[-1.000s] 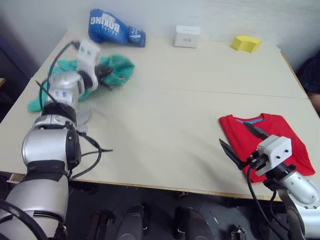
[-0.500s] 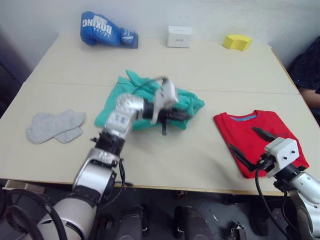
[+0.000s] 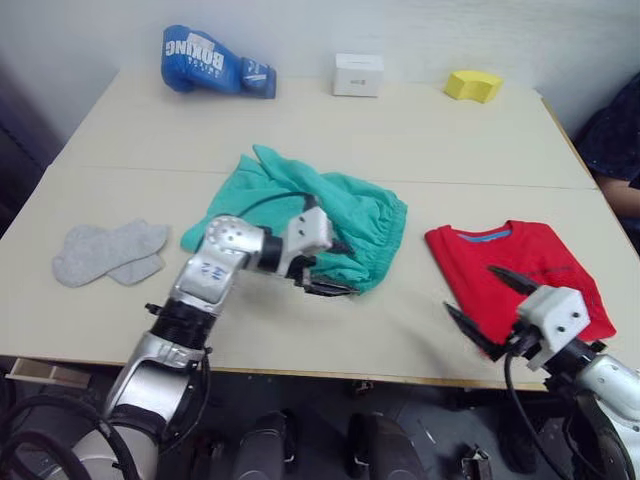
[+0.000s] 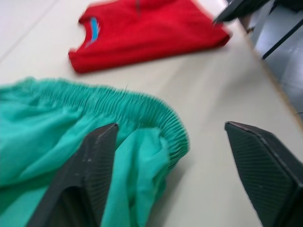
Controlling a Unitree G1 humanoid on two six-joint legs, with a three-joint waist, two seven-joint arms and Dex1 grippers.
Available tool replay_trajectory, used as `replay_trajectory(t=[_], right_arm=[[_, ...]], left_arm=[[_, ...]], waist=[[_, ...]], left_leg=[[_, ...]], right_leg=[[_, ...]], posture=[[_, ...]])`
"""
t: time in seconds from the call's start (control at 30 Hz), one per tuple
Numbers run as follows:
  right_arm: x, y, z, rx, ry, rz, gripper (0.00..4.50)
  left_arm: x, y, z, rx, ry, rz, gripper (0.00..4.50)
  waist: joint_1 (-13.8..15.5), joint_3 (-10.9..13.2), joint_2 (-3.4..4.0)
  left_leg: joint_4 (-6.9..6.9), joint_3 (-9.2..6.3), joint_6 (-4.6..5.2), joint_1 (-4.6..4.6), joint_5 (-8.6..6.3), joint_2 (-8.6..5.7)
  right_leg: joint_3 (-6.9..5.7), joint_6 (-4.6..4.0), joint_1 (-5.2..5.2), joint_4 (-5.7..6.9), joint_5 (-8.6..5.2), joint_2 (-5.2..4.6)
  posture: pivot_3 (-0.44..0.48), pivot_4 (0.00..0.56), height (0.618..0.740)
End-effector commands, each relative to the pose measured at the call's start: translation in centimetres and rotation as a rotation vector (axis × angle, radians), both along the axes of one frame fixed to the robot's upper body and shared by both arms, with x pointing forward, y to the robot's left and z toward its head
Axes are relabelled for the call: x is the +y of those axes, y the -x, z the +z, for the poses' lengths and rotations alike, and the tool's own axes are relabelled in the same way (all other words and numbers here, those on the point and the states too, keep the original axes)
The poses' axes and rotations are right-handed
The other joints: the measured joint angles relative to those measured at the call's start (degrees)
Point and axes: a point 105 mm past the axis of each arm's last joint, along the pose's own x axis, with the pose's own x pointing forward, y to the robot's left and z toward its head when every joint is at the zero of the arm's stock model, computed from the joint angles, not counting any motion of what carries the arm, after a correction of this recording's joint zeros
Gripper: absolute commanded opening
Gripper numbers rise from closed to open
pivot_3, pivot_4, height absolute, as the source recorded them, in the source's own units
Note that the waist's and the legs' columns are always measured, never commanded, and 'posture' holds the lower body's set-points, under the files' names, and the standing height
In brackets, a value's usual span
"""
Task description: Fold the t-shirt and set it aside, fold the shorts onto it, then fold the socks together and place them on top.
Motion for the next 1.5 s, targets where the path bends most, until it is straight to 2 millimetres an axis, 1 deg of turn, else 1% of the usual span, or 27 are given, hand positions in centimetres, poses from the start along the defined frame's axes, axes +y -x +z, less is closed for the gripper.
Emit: replay_trajectory(t=[0.03,0.1,0.13,0.17,0.23,0.27,0.3,0.33,0.37,0.47,0.53,0.6,0.67,0.7,0.77,0.83,0.93,1.0,1.13,1.27,1.33,1.4,1.47,1.5], right_arm=[[3.4,-0.5,-0.3,-0.022,0.066,0.104,4.50],[5.6,-1.2,-1.4,0.002,0.096,0.156,4.50],[6.7,-1.4,-1.9,0.006,0.129,0.188,4.50],[7.9,-1.7,-2.1,-0.001,0.139,0.218,4.50],[9.1,-2.5,-2.1,0.010,0.109,0.208,4.50],[9.6,-2.9,-2.3,0.015,0.110,0.203,4.50],[10.0,-3.5,-2.7,0.007,0.129,0.190,4.50],[10.2,-3.9,-3.0,-0.002,0.148,0.184,4.50],[10.6,-4.6,-3.2,-0.018,0.181,0.176,4.50],[11.1,-5.5,-4.0,-0.028,0.255,0.162,4.50],[10.9,-6.2,-4.8,-0.015,0.294,0.123,4.50],[10.6,-7.1,-4.7,-0.035,0.311,0.069,4.10],[10.5,-7.5,-4.4,-0.059,0.317,0.042,3.58],[10.4,-7.5,-4.2,-0.070,0.330,0.040,3.21],[10.0,-7.5,-4.3,-0.081,0.369,0.028,2.46],[9.8,-7.3,-4.5,-0.067,0.371,0.015,1.79],[9.5,-7.2,-4.7,-0.064,0.371,0.009,0.71],[9.3,-7.3,-4.4,-0.070,0.362,0.000,0.02],[9.4,-7.4,-2.1,-0.107,0.253,-0.032,0.02],[9.5,-7.3,-0.3,-0.106,0.137,-0.053,0.02],[9.5,-7.3,0.6,-0.110,0.097,-0.058,0.02],[9.5,-7.2,1.0,-0.111,0.084,-0.049,0.02],[9.5,-7.1,1.1,-0.106,0.090,-0.040,0.02],[9.4,-7.0,1.0,-0.102,0.093,-0.037,0.01]], left_arm=[[2.4,0.8,1.0,-0.072,0.020,-0.007,4.49],[6.0,-0.7,-0.1,-0.187,-0.072,0.129,4.49],[7.6,-1.0,-0.4,-0.199,-0.088,0.190,4.49],[9.1,-1.5,-0.3,-0.171,-0.046,0.282,4.49],[11.3,-2.2,0.1,-0.113,0.051,0.433,4.49],[12.5,-2.4,-0.2,-0.118,0.052,0.493,4.49],[14.2,-2.5,-1.3,-0.149,-0.019,0.551,4.49],[15.2,-2.4,-2.2,-0.171,-0.076,0.580,4.49],[16.4,-2.6,-2.7,-0.185,-0.101,0.635,4.49],[18.0,-3.0,-3.2,-0.207,-0.119,0.729,4.49],[18.7,-3.4,-4.0,-0.232,-0.172,0.752,4.49],[18.9,-3.8,-4.3,-0.261,-0.205,0.747,4.50],[18.8,-4.1,-4.4,-0.282,-0.218,0.736,4.50],[18.6,-4.2,-4.5,-0.294,-0.230,0.721,4.50],[18.3,-4.1,-5.5,-0.341,-0.336,0.627,4.50],[18.2,-4.2,-6.3,-0.338,-0.378,0.585,4.50],[18.0,-5.0,-7.5,-0.313,-0.410,0.576,4.50],[17.7,-5.7,-8.2,-0.295,-0.422,0.584,4.50],[16.7,-7.3,-8.2,-0.308,-0.434,0.600,4.50],[16.3,-8.6,-8.6,-0.429,-0.560,0.577,4.50],[16.2,-9.3,-8.8,-0.489,-0.602,0.593,4.50],[16.0,-9.7,-9.0,-0.495,-0.597,0.627,4.50],[15.6,-9.9,-9.6,-0.459,-0.581,0.647,4.50],[15.4,-9.9,-9.9,-0.443,-0.576,0.647,4.30]], waist=[[0.1,0.0,0.03],[0.2,0.0,0.07],[0.2,0.0,0.09],[0.0,0.0,0.10],[0.1,0.0,0.12],[0.2,0.0,0.11],[0.4,0.0,0.11],[0.4,0.0,0.11],[0.2,0.0,0.11],[0.6,0.0,0.10],[0.4,-0.1,0.08],[0.2,-0.1,0.01],[0.2,-0.1,0.03],[0.2,-0.1,0.03],[0.3,-0.1,0.02],[0.4,-0.2,0.10],[0.4,-0.6,0.31],[0.6,-0.8,0.48],[1.2,-1.1,0.60],[1.8,-1.5,0.66],[1.9,-1.7,0.73],[1.8,-1.9,0.83],[1.9,-2.0,0.92],[1.9,-2.1,0.98]], left_leg=[[0.00,0.02,-0.01,0.03,0.00,0.02],[-0.02,-0.01,-0.04,0.06,0.04,0.06],[-0.02,-0.01,-0.05,0.07,0.07,0.08],[-0.02,-0.01,-0.05,0.08,0.07,0.09],[-0.04,-0.01,0.00,0.05,0.09,0.10],[-0.03,-0.03,0.08,0.04,0.11,0.10],[-0.01,-0.07,0.11,0.03,0.10,0.10],[0.01,-0.07,0.13,-0.01,0.09,0.09],[0.01,-0.07,-0.04,-0.01,-0.06,0.07],[0.00,-0.04,-0.06,-0.02,-0.13,-0.03],[0.01,-0.06,-0.07,-0.07,-0.14,-0.03],[-0.03,-0.05,-0.13,-0.03,-0.13,0.00],[-0.07,-0.04,-0.16,0.01,-0.12,0.02],[-0.08,-0.03,-0.17,0.02,-0.11,0.02],[-0.09,-0.02,-0.21,0.02,-0.09,0.03],[-0.09,-0.01,-0.22,0.02,-0.09,0.02],[-0.10,0.03,-0.17,0.06,-0.11,0.02],[-0.08,0.03,-0.02,0.09,-0.19,0.02],[-0.04,0.02,0.15,0.19,-0.21,0.03],[-0.03,0.01,0.17,0.19,-0.19,0.04],[-0.03,0.02,0.19,0.19,-0.19,0.04],[-0.02,0.02,0.24,0.22,-0.22,0.04],[-0.03,0.02,0.25,0.24,-0.23,0.06],[-0.03,0.01,0.25,0.25,-0.23,0.06]], right_leg=[[0.01,-0.03,0.01,0.01,-0.02,0.01],[-0.03,-0.12,0.00,0.05,-0.07,0.05],[-0.03,-0.15,-0.02,0.07,-0.08,0.07],[-0.03,-0.17,-0.03,0.08,-0.09,0.07],[-0.03,-0.20,-0.07,0.10,-0.11,0.07],[-0.03,-0.20,-0.08,0.09,-0.11,0.06],[-0.06,-0.20,-0.06,0.08,-0.11,0.04],[-0.08,-0.20,-0.06,0.07,-0.11,0.01],[-0.08,-0.20,-0.05,0.04,-0.11,-0.01],[-0.07,-0.19,-0.07,0.03,-0.10,-0.10],[-0.09,-0.19,-0.08,0.03,-0.09,-0.13],[-0.08,-0.20,-0.09,0.04,-0.08,-0.11],[-0.08,-0.23,-0.10,0.08,-0.06,-0.08],[-0.07,-0.24,-0.10,0.09,-0.06,-0.07],[-0.08,-0.25,-0.10,0.09,-0.06,-0.06],[-0.08,-0.25,-0.10,0.07,-0.05,-0.07],[-0.06,-0.26,-0.08,0.07,-0.05,-0.06],[-0.10,-0.26,-0.05,0.08,-0.05,-0.04],[-0.12,-0.24,0.04,0.15,-0.01,-0.02],[-0.11,-0.23,0.03,0.19,-0.01,0.00],[-0.09,-0.23,0.05,0.18,-0.01,0.00],[-0.09,-0.22,0.07,0.18,0.00,0.00],[-0.08,-0.22,0.07,0.18,0.00,0.00],[-0.10,-0.22,0.07,0.17,0.00,0.00]], posture=[[0.000,0.150,0.740],[0.000,0.150,0.740],[0.000,0.150,0.740],[0.000,0.150,0.740],[0.000,0.150,0.740],[0.000,0.150,0.740],[0.000,0.150,0.740],[0.000,0.150,0.740],[0.000,0.150,0.740],[0.000,0.150,0.740],[0.000,0.150,0.740],[0.000,0.150,0.740],[0.000,0.150,0.740],[0.000,0.150,0.740],[0.000,0.150,0.740],[0.000,0.150,0.740],[0.000,0.150,0.740],[0.000,0.150,0.740],[0.000,0.150,0.740],[0.000,0.150,0.740],[0.000,0.150,0.740],[0.000,0.150,0.740],[0.000,0.150,0.740],[0.000,0.150,0.740]])
